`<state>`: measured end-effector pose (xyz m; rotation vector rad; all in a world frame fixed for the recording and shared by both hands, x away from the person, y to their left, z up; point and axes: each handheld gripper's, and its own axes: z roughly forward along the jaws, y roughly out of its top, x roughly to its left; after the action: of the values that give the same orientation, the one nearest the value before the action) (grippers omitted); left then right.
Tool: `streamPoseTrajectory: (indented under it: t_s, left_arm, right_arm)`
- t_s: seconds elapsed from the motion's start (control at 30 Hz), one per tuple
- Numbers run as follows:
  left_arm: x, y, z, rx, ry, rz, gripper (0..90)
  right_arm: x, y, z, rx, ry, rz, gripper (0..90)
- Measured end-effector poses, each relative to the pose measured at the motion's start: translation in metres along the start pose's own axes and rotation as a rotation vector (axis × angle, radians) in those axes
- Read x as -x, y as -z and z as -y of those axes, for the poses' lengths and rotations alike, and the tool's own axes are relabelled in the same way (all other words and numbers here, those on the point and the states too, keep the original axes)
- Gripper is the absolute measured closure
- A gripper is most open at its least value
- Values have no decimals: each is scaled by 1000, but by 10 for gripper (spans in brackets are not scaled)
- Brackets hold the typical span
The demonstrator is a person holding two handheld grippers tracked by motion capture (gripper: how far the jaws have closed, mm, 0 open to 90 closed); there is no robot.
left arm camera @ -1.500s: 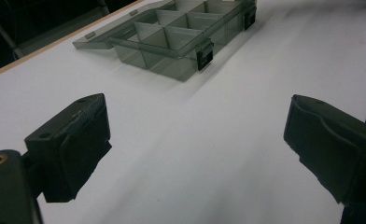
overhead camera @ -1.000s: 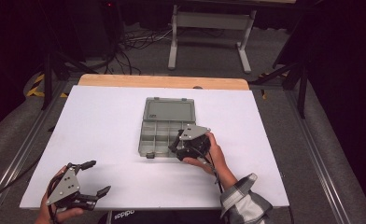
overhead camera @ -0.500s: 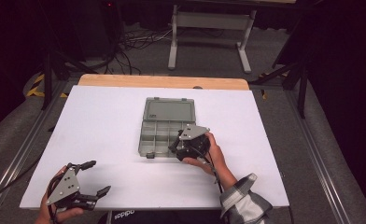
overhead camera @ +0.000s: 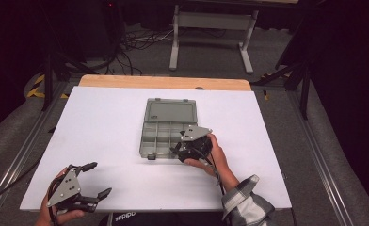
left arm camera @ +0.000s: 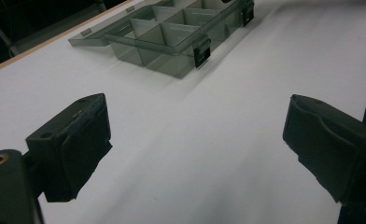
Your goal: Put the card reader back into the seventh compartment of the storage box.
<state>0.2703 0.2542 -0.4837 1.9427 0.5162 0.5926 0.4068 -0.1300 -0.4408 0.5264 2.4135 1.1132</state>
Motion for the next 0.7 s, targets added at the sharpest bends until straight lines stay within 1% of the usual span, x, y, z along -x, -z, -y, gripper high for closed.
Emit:
streamPoseTrajectory:
  t_s: [0.23, 0.33, 0.43, 0.5, 0.57, 0.7]
  left_arm:
    - [0, 0, 0, -3, -1, 4, 84]
    - [0, 0, 0, -3, -1, 3, 84]
    - [0, 0, 0, -1, 0, 2, 84]
    - [0, 0, 0, -1, 0, 0, 84]
    - [1, 0, 0, 0, 0, -1, 84]
    - [0, -1, 0, -3, 0, 2, 84]
  right_arm:
    - [-1, 4, -1, 16, 8, 9, 307]
    - [-2, 9, -3, 35, 20, 19, 306]
    - [-3, 12, -4, 41, 26, 25, 303]
    - [-3, 15, -5, 49, 33, 37, 298]
    - [-4, 19, -7, 67, 32, 46, 289]
    - [-4, 23, -8, 82, 32, 52, 284]
